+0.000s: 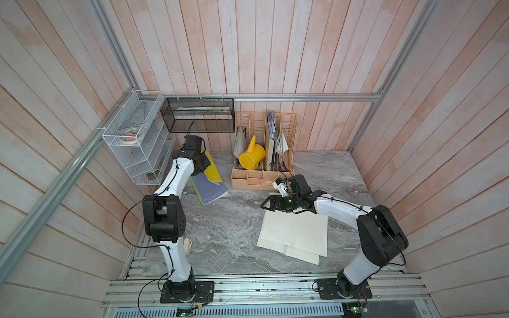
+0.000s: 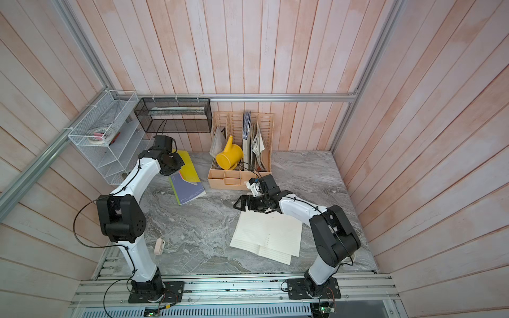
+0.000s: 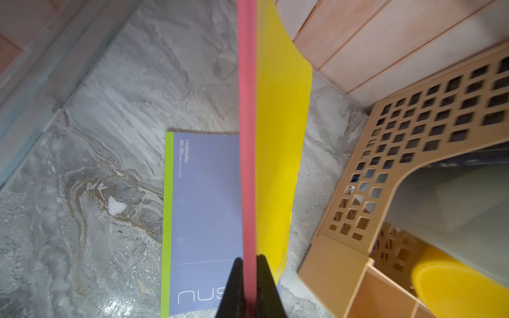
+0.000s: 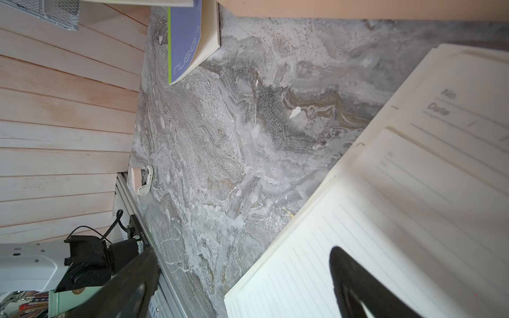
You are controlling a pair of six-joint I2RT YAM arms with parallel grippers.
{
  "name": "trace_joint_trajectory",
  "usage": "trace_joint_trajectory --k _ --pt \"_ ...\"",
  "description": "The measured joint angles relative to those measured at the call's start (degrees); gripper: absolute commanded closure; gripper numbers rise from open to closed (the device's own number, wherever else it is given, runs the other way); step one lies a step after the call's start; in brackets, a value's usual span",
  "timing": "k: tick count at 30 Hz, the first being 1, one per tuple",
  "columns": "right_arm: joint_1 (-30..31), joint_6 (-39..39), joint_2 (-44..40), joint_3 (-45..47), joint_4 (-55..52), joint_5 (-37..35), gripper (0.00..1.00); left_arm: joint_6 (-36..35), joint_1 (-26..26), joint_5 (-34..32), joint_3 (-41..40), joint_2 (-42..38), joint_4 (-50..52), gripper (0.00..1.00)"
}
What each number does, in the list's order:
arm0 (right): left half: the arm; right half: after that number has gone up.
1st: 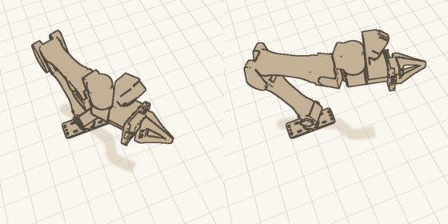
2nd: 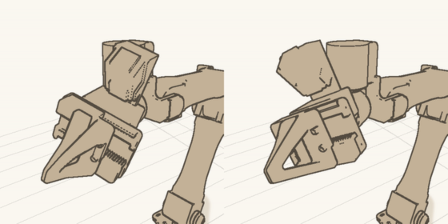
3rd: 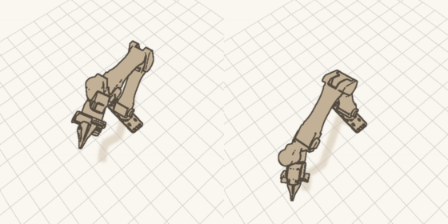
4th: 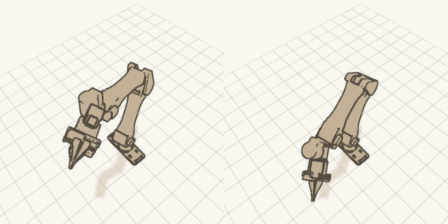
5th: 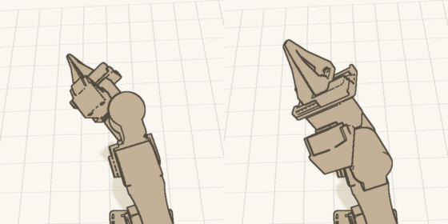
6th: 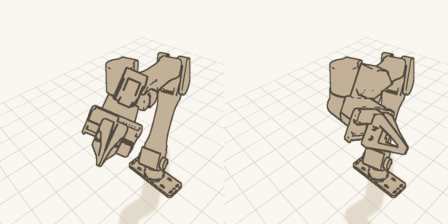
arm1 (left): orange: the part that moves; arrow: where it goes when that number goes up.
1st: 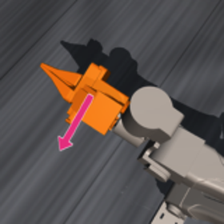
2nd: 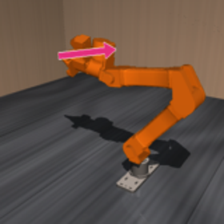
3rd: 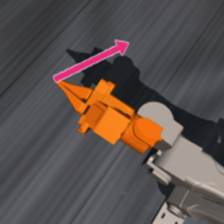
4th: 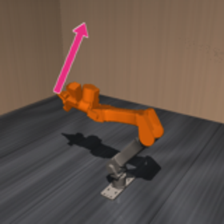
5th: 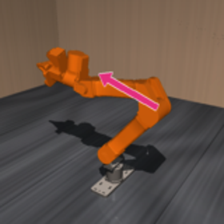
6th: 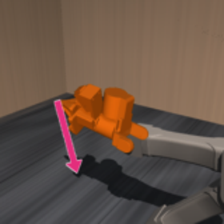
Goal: Close the notebook
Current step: Place the notebook at the notebook.
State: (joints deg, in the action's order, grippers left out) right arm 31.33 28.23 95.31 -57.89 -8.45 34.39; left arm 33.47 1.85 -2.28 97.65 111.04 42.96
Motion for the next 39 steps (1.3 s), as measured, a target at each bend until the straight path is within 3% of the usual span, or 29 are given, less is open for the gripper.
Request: trace_joint_trajectory --k 7,30,39 --pt "0.0 0.0 0.4 -0.7 -0.3 0.0 0.02 1.5 -1.0 0.3 -9.7 2.0 -2.3 1.0" --pt "0.0 0.0 -0.3 0.2 -0.2 -0.1 0.02 -3.3 -1.5 -3.5 -12.0 7.0 -8.3 1.0" --pt "0.0 0.0 -0.3 0.5 -0.2 0.0 0.02 -4.9 -1.8 2.5 -14.2 5.1 -12.6 1.0"
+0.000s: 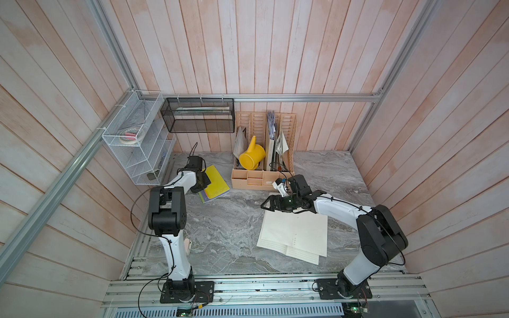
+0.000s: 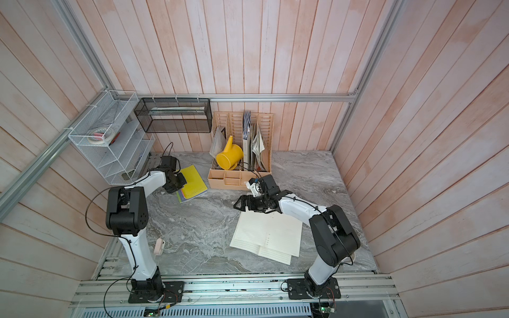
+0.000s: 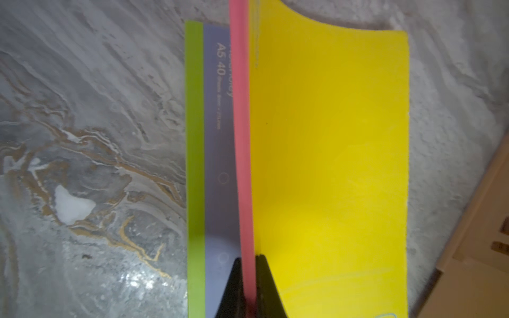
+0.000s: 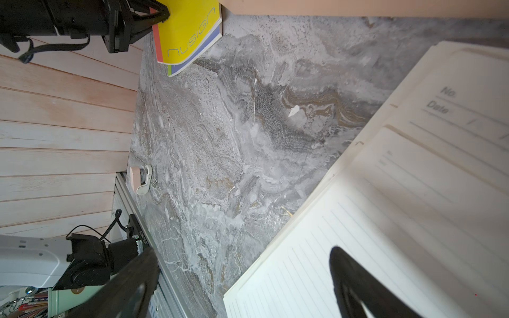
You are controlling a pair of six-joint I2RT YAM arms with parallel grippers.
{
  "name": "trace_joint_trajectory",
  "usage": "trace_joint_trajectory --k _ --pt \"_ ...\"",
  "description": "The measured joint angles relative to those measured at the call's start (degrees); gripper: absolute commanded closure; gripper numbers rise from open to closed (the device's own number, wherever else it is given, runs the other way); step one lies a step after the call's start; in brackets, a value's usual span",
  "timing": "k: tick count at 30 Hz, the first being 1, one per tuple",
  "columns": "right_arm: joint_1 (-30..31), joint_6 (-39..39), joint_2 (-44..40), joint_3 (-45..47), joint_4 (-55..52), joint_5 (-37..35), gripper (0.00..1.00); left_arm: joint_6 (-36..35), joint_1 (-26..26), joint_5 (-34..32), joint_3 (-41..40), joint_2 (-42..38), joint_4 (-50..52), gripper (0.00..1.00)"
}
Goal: Close the notebook
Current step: Place the notebook at the notebook.
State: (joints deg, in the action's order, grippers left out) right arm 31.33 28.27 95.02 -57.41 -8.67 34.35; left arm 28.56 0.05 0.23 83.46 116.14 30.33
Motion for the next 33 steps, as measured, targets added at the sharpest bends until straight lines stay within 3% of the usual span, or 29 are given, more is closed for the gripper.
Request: trace_joint_trajectory --k 5,19,21,23,27,33 --pt "0.0 0.2 0.0 0.0 0.0 0.0 0.02 -1.9 0.0 2.5 0.0 -0.4 -0.4 1.0" --pt "0.0 0.5 -0.8 1.2 0.1 0.0 0.02 -3.3 -0.8 1.6 0.6 -0.4 1.8 0.99" --pt "0.0 0.6 -0.8 1.3 0.1 0.0 0.02 -3.5 -1.1 1.2 0.6 -0.3 2.0 0.82" --pt "0.0 0.6 -0.8 1.5 0.1 0.0 0.02 -4.0 -1.5 0.8 0.6 -0.3 2.3 0.73" --pt "0.0 0.8 -0.9 1.7 0.1 0.0 0.02 -4.6 -2.2 0.0 0.6 -0.3 3.0 0.64" --pt "0.4 1.2 -1.1 2.4 0.3 0.0 0.02 -5.5 -2.3 -2.7 0.6 -0.3 4.6 0.61"
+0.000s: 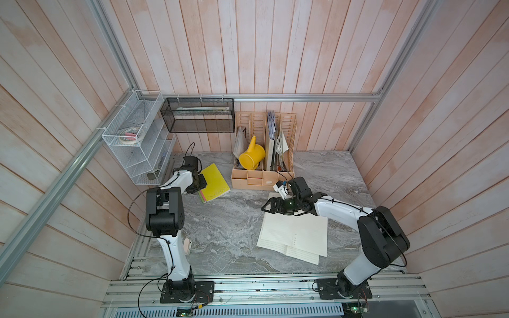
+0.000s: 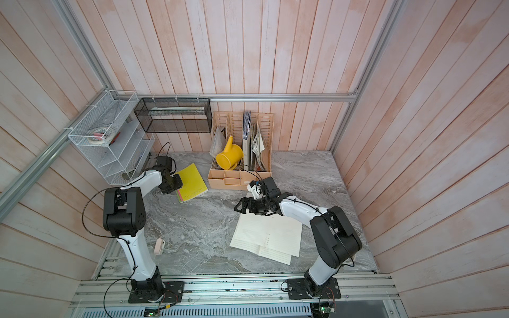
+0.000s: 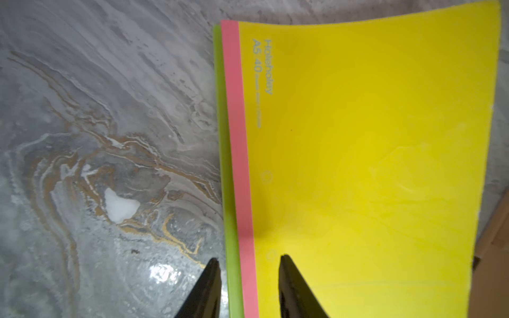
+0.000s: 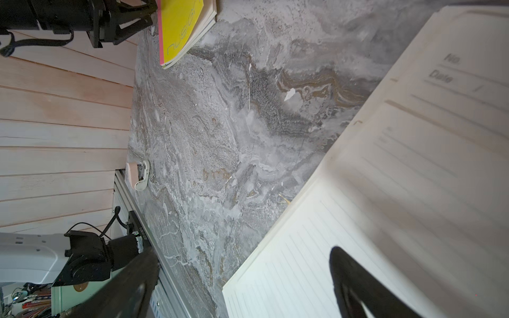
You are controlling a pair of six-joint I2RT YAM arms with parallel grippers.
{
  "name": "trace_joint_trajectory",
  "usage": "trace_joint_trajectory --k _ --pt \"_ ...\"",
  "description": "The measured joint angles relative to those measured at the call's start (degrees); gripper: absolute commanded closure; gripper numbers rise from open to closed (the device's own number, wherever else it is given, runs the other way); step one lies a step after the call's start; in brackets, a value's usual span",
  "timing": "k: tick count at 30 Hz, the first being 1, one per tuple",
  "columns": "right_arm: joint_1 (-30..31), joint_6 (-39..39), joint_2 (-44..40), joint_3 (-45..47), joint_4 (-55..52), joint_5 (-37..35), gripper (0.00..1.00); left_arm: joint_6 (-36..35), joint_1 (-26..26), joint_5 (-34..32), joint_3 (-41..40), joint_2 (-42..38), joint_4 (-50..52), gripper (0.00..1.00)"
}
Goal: Close the notebook
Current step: Place the notebook at the notebook, then close the notebook at the center of the board.
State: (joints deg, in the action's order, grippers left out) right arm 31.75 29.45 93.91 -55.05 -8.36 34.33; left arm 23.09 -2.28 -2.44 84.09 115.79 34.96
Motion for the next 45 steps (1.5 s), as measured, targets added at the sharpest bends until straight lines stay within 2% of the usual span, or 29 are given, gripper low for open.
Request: trace_joint_trajectory --k 5,9,12,19,21,26,31,38,45 --pt "0.6 0.5 -0.4 0.1 0.2 -0.1 0.02 0.2 -0.1 -1.9 -0.2 -2.3 2.6 0.61" --pt "0.7 0.5 -2.0 1.0 0.0 -1.0 0.02 0.7 0.5 2.4 -5.6 -10.7 -0.1 0.59" --pt "0.5 0.5 -4.9 2.6 -0.3 -1.7 0.02 1.2 3.1 7.2 -11.7 -19.1 -2.7 0.58" --pt "-3.2 0.6 -11.2 7.0 -1.5 -2.5 0.02 3.9 12.1 19.2 -23.5 -31.4 -7.0 0.56" --pt "-5.8 0.6 -13.4 9.5 -1.8 -2.8 0.02 6.8 15.0 22.7 -28.9 -35.7 -9.8 0.56" --pt "-14.3 0.7 -21.6 16.9 -4.2 -3.7 0.02 16.8 26.7 29.3 -42.2 -45.6 -18.3 0.55" --pt "-16.2 1.0 -25.8 21.1 -5.2 -4.4 0.02 24.9 33.4 30.8 -48.9 -46.6 -25.8 0.55" --pt "-18.0 3.6 -30.5 27.7 -5.7 -7.6 0.02 36.1 44.0 30.7 -51.3 -42.4 -36.8 0.55" --pt "-19.8 7.0 -37.6 31.9 -6.3 -11.2 0.02 53.2 50.4 26.7 -59.2 -41.1 -51.6 0.55"
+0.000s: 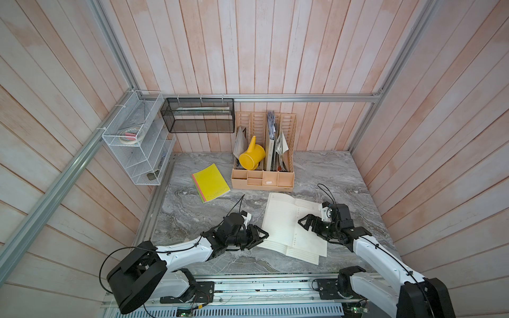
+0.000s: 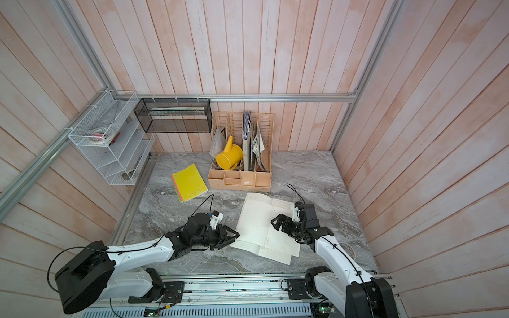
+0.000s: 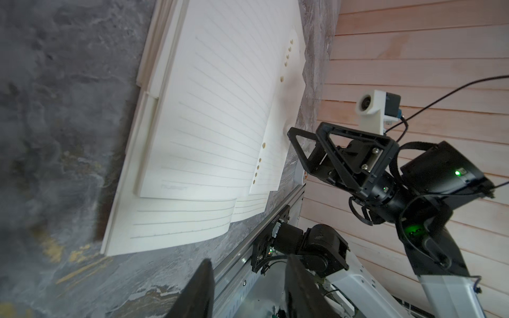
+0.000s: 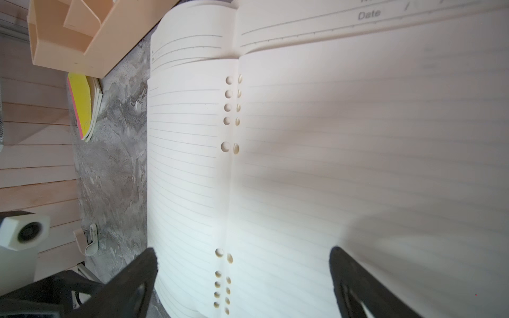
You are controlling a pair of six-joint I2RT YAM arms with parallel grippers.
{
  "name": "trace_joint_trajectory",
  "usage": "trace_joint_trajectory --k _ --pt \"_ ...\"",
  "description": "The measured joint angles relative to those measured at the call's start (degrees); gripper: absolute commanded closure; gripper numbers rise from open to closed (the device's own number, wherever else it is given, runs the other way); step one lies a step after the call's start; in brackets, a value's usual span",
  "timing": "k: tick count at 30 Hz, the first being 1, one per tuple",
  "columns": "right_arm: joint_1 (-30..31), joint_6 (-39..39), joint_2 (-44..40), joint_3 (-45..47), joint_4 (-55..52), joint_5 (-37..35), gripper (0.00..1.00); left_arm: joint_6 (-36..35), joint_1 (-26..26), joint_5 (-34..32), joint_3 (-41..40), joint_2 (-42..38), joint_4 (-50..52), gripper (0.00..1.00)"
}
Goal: Close the notebook
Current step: Close the notebook at the center of the board.
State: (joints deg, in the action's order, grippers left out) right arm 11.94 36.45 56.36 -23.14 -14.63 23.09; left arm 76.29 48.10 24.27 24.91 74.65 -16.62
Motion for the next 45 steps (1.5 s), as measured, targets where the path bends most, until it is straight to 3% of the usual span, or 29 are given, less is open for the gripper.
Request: trace_joint_trajectory --k 10,18,30,38,45 --pt "0.0 1.0 0.3 2.4 1.7 -0.7 0.02 12.9 4.7 -4.9 -3.0 14.4 -18.6 0.55" --pt "0.0 0.8 0.3 2.8 2.6 -0.2 0.02 17.6 8.5 -10.0 -3.1 17.7 -25.7 0.55" --pt "0.0 0.3 1.2 2.8 3.7 0.9 0.02 24.5 12.3 -21.3 -4.0 19.3 -26.0 0.54" --pt "0.0 0.3 1.4 2.8 3.8 1.2 0.02 25.6 12.6 -29.4 -3.1 18.2 -23.0 0.54" --pt "0.0 0.1 2.0 2.8 4.3 1.8 0.02 25.6 12.7 -32.1 -1.0 21.2 -24.2 0.54"
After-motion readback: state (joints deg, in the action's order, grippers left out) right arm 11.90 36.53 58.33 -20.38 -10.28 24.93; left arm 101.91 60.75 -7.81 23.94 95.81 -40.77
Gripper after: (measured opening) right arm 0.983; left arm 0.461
